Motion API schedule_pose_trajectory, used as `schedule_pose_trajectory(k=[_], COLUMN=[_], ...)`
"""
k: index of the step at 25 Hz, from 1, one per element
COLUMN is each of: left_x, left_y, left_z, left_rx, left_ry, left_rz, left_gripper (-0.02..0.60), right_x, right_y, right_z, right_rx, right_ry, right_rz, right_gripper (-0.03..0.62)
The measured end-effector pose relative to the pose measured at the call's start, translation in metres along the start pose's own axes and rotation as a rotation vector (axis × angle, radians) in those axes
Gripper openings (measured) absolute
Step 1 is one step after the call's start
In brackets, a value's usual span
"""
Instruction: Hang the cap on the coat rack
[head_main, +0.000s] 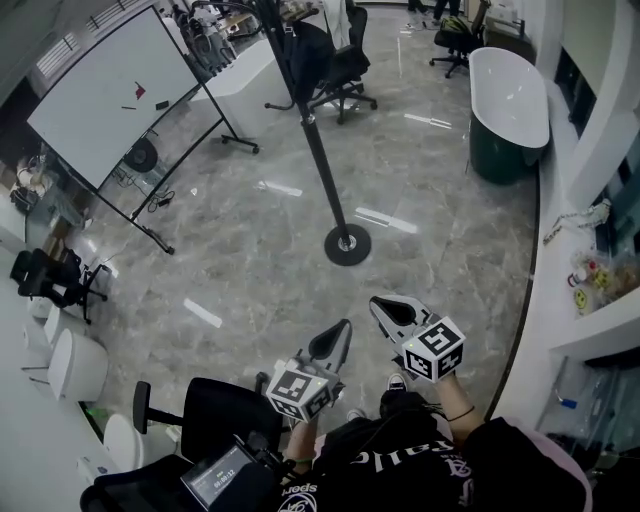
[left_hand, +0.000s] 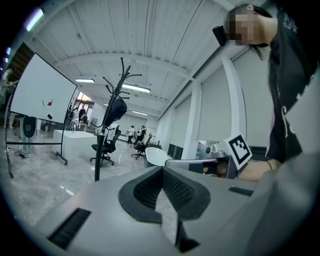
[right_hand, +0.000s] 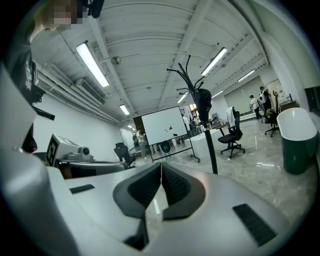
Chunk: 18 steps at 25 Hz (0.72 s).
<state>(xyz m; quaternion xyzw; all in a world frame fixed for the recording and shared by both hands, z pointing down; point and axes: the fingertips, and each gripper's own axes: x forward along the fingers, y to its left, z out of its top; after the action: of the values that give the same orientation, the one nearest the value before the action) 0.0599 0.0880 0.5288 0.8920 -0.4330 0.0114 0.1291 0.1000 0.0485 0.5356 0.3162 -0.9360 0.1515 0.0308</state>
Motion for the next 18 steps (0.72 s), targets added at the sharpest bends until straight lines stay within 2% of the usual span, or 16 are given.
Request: schedule_pose_trajectory(k=[3,9,18], left_x=[-0.033,-0.093,-0.14], left_y=[0.009,0.027,0.015], left_z=[-0.004,-0.02,-0.036], left_rx=[-0.002,-0.016,-0.034], left_ry=[-0.004,0.002,0.007], left_rz=[0.018,0.033,-0.013], left_gripper=[-0.002,-0.002,-0.002], right_x=[0.004,0.014,0.006], right_y=[0.028,0.08,0.137], right_z=[-0.003,-0.028,-0.055], right_rx=[0.041,0.048,0.037], right_ry=[-0.033,-0.006,0.022], right_rz=[-0.001,-0.022,-0.044], right_gripper=[0.02,0.02,0.017])
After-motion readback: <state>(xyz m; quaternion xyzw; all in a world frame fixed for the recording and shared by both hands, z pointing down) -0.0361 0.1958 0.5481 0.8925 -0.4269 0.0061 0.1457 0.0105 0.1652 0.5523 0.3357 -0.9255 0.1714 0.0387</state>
